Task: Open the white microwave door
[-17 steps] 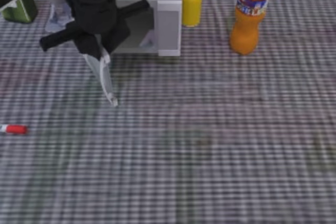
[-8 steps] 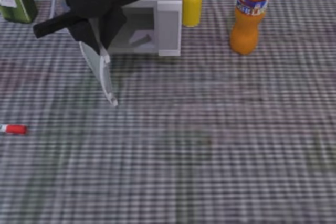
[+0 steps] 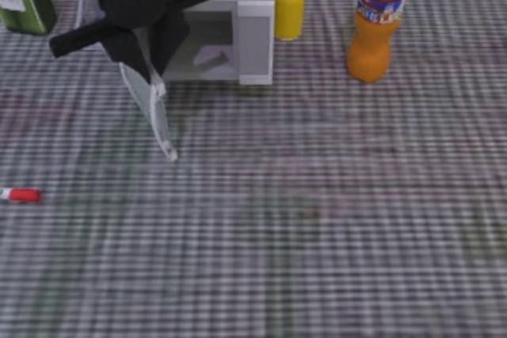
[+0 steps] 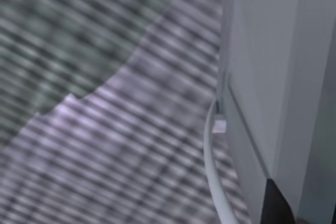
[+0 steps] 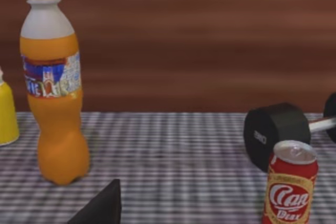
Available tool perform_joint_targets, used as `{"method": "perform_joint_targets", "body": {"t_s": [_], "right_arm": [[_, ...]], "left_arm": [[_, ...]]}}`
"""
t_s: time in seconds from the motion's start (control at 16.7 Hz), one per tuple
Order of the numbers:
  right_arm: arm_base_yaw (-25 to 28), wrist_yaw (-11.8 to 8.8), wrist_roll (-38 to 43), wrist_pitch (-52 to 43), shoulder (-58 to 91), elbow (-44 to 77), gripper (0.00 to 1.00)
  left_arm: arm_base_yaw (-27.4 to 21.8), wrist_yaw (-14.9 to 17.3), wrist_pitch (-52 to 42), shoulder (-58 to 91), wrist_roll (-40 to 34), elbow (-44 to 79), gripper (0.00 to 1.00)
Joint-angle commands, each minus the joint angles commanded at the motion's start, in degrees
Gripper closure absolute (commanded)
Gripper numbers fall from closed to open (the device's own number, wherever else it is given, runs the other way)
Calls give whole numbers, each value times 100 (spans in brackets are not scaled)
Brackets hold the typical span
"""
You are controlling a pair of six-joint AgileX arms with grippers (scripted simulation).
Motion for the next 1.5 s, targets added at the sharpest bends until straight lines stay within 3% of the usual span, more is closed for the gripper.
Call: {"method": "perform_joint_targets", "body": {"t_s": [0.36,1.5], "right_arm": [[0,0,0,0,0,0,0],[0,0,0,0,0,0,0]], "left_arm": [[24,1,446,-126,14,-574,100],[24,1,446,-126,14,-574,100]]}}
